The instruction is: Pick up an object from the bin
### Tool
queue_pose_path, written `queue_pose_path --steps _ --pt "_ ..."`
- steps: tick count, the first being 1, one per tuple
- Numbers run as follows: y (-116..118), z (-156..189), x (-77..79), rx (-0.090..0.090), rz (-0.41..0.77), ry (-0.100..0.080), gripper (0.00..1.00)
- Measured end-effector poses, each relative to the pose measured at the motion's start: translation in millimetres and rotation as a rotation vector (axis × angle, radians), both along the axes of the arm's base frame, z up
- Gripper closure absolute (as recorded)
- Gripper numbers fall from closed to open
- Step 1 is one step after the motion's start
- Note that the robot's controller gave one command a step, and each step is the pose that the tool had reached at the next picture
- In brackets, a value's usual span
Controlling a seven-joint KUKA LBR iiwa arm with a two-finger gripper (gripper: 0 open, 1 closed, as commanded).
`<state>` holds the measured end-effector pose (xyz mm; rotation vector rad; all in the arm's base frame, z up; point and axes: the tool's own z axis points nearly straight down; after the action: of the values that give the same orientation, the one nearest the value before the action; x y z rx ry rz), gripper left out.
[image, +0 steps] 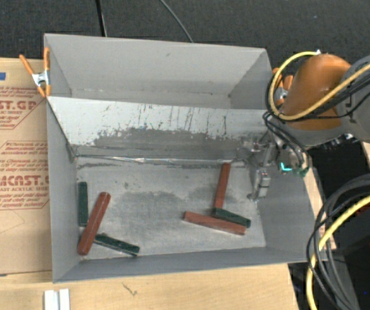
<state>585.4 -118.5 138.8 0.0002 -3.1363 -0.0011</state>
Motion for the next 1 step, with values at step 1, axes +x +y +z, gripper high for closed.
queue_pose_path --steps 1 --pt "0.3 4.1 2.1 -0.001 0.001 -0.007 0.00"
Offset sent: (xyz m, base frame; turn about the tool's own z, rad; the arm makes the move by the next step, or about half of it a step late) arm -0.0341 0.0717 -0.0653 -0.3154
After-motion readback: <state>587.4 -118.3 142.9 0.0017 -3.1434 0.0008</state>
